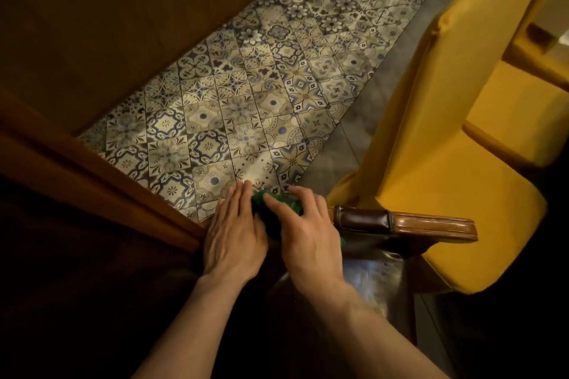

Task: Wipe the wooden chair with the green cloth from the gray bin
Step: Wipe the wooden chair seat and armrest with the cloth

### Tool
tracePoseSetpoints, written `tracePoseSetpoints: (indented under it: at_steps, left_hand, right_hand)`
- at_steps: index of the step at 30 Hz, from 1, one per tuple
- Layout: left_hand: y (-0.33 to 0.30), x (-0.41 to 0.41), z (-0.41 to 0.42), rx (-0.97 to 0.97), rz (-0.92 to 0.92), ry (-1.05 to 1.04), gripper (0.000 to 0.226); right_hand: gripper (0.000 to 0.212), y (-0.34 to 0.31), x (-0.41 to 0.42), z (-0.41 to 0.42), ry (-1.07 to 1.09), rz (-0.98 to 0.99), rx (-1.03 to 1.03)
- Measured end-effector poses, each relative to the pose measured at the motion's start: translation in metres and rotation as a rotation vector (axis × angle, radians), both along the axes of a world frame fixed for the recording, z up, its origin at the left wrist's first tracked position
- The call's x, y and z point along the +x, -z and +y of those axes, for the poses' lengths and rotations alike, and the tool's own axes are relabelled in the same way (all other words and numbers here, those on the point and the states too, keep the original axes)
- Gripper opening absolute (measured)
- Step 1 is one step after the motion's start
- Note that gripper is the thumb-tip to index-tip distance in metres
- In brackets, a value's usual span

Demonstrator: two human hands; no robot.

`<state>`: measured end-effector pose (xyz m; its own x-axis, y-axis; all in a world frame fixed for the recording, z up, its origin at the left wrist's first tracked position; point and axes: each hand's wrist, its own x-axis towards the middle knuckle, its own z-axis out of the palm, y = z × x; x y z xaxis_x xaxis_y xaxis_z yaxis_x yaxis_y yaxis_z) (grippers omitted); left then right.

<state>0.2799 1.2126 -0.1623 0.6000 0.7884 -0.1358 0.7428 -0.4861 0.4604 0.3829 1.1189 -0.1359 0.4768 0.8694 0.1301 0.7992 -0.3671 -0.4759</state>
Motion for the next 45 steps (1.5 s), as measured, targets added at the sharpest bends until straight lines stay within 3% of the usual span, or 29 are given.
tracePoseSetpoints:
  at_steps: [4, 9, 14, 22, 26, 32, 45]
  left_hand:
    - [0.004, 0.001, 0.001, -0.010, -0.047, 0.004, 0.076]
    - [0.007, -0.001, 0.000, -0.007, -0.121, 0.022, 0.090]
    - [0.010, -0.002, 0.000, 0.013, -0.051, 0.087, 0.104]
    - [0.011, 0.000, -0.003, 0.111, 0.150, 0.141, 0.096]
    - [0.014, 0.002, -0.005, 0.159, 0.147, 0.105, 0.079]
    - [0.018, 0.004, -0.008, 0.195, 0.186, 0.076, 0.074]
    - [0.014, 0.005, -0.004, 0.078, 0.245, 0.072, 0.071]
  right_hand:
    - [0.058, 0.015, -0.003, 0.002, -0.198, -0.271, -0.152]
    - [0.060, 0.024, 0.001, 0.001, -0.319, -0.405, -0.232]
    - [0.052, 0.028, 0.016, 0.003, -0.455, -0.540, -0.240]
    - [0.055, 0.012, 0.036, -0.019, -0.425, -0.558, -0.356]
    - [0.060, 0.000, 0.051, -0.039, -0.369, -0.534, -0.438]
    - [0.064, -0.008, 0.059, -0.053, -0.307, -0.505, -0.507]
    - [0.063, -0.013, 0.055, -0.055, -0.217, -0.448, -0.513]
